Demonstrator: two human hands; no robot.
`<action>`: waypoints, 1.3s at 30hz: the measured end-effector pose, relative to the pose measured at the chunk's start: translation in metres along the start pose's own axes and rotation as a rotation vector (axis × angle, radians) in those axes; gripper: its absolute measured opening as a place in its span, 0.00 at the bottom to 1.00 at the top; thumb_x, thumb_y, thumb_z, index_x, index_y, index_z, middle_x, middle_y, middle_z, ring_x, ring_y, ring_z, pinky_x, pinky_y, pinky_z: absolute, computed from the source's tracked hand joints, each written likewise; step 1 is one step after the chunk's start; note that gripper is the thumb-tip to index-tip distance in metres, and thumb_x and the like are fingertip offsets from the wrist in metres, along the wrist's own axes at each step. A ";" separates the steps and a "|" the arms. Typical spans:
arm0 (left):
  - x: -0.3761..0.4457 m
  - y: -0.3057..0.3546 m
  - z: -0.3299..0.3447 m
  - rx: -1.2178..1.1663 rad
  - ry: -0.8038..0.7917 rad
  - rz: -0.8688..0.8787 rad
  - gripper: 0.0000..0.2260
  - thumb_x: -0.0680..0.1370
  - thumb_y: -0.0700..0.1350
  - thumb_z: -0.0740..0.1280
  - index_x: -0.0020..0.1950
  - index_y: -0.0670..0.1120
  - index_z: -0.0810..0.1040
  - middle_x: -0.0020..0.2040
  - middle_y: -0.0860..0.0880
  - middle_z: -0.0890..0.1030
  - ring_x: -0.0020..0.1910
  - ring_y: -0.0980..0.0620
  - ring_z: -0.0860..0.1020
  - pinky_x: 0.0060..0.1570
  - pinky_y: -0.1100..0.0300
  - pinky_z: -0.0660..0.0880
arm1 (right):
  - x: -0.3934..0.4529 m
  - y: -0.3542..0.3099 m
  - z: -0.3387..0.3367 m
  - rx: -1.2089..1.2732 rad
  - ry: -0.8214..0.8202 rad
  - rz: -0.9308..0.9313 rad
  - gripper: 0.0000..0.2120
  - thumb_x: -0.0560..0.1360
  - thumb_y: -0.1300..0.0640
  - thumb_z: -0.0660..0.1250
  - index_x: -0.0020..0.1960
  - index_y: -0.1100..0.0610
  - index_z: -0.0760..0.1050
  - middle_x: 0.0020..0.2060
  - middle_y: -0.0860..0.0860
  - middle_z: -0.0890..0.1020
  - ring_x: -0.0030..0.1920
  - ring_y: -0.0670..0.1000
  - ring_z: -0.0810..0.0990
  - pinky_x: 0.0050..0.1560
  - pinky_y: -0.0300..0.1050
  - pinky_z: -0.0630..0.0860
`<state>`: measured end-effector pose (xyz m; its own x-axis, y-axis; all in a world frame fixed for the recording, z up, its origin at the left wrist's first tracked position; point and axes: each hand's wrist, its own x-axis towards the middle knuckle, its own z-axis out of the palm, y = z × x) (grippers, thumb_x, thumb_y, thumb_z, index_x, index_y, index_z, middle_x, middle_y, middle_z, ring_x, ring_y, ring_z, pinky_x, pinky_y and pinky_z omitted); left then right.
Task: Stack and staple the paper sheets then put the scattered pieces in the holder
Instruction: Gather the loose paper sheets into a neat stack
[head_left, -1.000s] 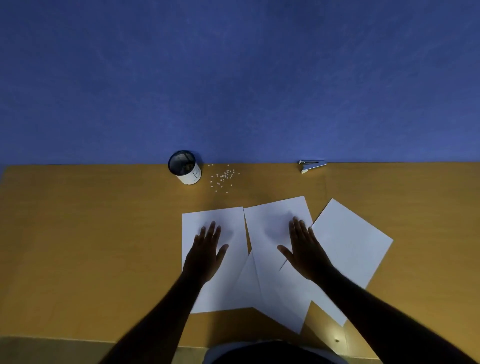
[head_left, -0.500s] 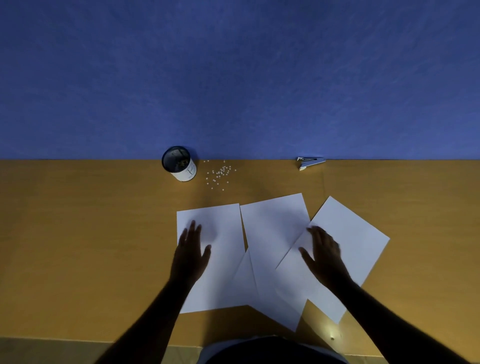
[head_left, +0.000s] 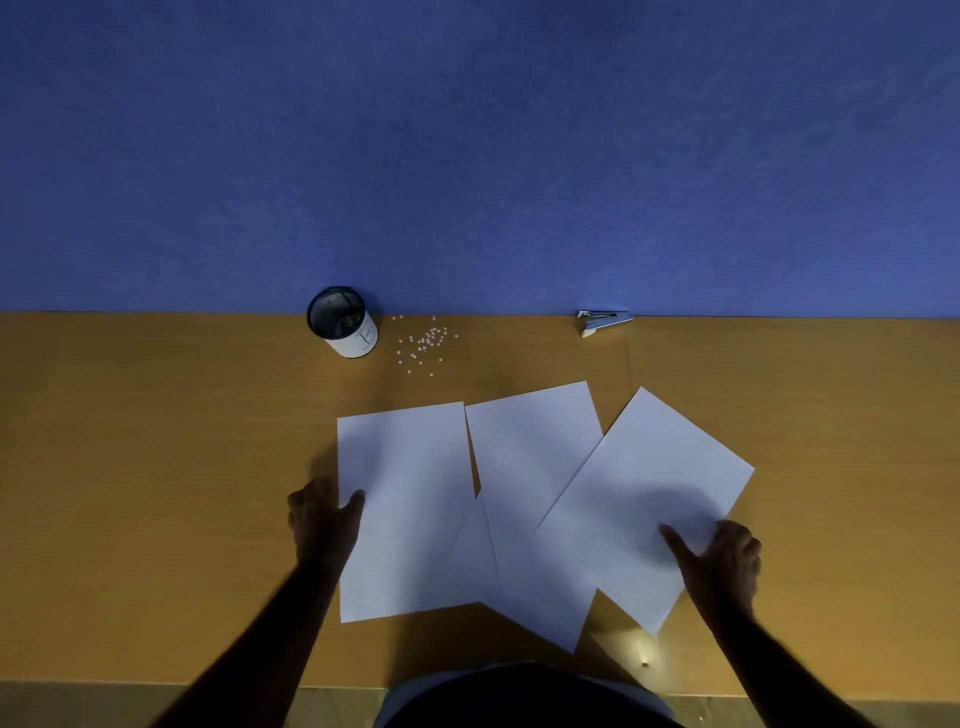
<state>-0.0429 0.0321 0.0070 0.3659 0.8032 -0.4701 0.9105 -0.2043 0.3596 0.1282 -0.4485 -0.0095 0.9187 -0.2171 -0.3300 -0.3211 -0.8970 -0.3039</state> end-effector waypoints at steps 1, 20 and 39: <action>-0.001 0.002 0.000 -0.004 -0.004 -0.005 0.31 0.79 0.52 0.75 0.75 0.38 0.71 0.71 0.35 0.73 0.71 0.34 0.70 0.71 0.41 0.71 | 0.000 -0.003 0.001 0.021 -0.010 0.013 0.43 0.64 0.33 0.77 0.64 0.61 0.67 0.57 0.62 0.74 0.60 0.64 0.73 0.60 0.60 0.74; -0.013 0.037 0.014 -0.068 -0.076 0.083 0.29 0.79 0.50 0.74 0.76 0.41 0.71 0.72 0.39 0.71 0.72 0.36 0.71 0.71 0.43 0.72 | -0.014 -0.083 0.014 0.028 -0.110 -0.283 0.35 0.76 0.38 0.69 0.74 0.55 0.62 0.69 0.57 0.71 0.67 0.61 0.72 0.65 0.63 0.73; -0.044 0.056 0.032 -0.148 -0.165 0.226 0.29 0.81 0.51 0.71 0.80 0.46 0.67 0.76 0.46 0.70 0.72 0.45 0.74 0.68 0.48 0.78 | -0.018 -0.092 0.024 0.026 -0.198 -0.255 0.32 0.77 0.52 0.71 0.76 0.61 0.63 0.71 0.61 0.67 0.71 0.64 0.67 0.69 0.58 0.70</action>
<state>-0.0015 -0.0329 0.0219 0.5930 0.6428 -0.4849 0.7690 -0.2737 0.5777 0.1358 -0.3525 0.0031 0.9084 0.0954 -0.4072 -0.0939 -0.9022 -0.4209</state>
